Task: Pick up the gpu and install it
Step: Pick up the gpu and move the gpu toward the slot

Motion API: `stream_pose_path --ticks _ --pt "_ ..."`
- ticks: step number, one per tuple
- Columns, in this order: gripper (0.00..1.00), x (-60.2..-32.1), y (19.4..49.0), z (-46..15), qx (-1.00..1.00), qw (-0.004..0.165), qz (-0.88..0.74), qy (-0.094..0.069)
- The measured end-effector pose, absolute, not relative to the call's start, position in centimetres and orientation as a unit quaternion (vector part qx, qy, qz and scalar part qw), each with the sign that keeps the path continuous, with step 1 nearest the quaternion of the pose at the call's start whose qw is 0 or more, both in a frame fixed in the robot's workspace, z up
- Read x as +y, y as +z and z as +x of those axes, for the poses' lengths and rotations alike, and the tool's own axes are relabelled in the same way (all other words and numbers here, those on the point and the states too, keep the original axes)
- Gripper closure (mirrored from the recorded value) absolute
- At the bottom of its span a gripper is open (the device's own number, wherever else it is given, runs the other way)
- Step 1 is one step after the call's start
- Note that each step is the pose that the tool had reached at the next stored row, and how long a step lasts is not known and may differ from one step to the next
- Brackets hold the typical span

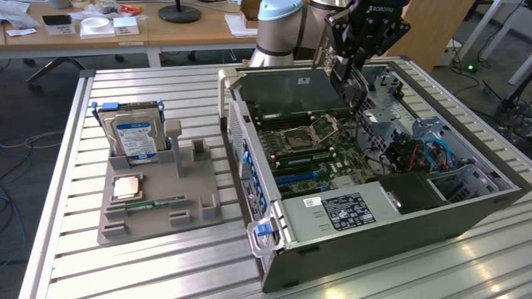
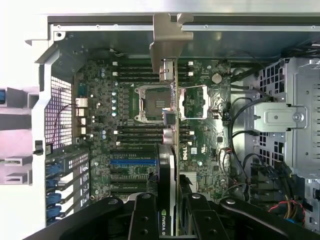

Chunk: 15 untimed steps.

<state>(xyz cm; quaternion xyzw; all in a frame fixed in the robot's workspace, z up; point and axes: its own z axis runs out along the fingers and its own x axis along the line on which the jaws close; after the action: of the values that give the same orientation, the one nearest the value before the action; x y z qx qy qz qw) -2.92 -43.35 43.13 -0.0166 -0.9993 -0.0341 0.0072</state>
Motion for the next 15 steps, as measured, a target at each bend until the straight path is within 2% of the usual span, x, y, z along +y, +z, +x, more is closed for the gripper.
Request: stream_pose_path --ticks 15 --pt "0.74 -43.4 43.1 -0.4 -0.999 0.007 -0.017 -0.034"
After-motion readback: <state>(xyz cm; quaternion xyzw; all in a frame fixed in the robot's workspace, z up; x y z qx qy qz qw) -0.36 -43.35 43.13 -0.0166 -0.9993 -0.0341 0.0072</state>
